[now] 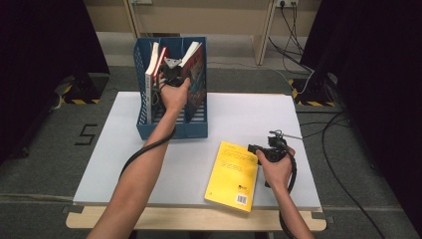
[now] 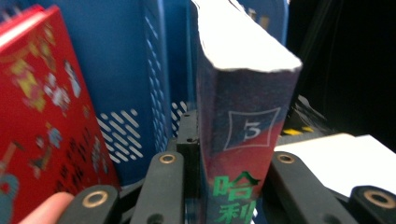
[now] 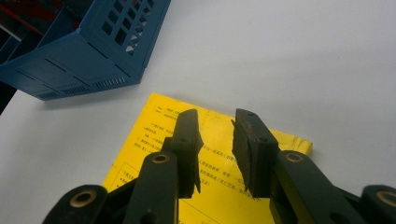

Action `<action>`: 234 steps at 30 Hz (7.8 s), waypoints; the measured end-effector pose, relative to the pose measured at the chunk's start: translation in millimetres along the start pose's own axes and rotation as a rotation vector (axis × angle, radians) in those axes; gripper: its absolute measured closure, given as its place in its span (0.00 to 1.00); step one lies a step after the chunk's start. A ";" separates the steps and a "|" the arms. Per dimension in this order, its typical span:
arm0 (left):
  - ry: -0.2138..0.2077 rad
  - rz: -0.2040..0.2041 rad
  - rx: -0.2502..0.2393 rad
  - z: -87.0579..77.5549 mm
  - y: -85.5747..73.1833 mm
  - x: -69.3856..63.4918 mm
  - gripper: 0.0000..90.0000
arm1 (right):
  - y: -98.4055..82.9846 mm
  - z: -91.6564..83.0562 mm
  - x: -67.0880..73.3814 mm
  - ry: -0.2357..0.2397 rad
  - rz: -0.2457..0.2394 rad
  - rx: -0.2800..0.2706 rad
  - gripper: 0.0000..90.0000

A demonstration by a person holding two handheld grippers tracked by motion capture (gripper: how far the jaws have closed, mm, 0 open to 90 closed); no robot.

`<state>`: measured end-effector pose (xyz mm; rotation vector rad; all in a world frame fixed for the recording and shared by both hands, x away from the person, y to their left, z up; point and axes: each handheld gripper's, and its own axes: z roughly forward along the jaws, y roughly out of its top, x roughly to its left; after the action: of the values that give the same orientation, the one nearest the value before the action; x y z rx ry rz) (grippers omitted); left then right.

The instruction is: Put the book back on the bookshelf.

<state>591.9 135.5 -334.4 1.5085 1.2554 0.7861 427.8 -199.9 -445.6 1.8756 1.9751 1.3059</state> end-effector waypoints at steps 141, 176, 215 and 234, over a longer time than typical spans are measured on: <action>-0.516 0.087 0.561 -131.1 -201.9 -55.7 0.64 | -7.8 32.9 1.6 0.001 0.075 0.290 0.73; -0.532 0.063 0.553 -135.8 -206.2 -51.6 0.65 | -4.6 41.7 0.5 0.054 -0.002 0.300 0.70; -0.502 0.036 0.523 -140.2 -211.5 -53.9 0.66 | -9.2 34.3 -3.3 0.059 0.147 0.325 0.68; -0.500 0.022 0.525 -139.9 -212.1 -54.2 0.65 | -12.6 32.4 -3.6 0.055 0.187 0.320 0.70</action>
<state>381.8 118.3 -486.2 1.9827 1.1012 0.0584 438.9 -185.4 -475.3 2.2376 2.1923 1.1488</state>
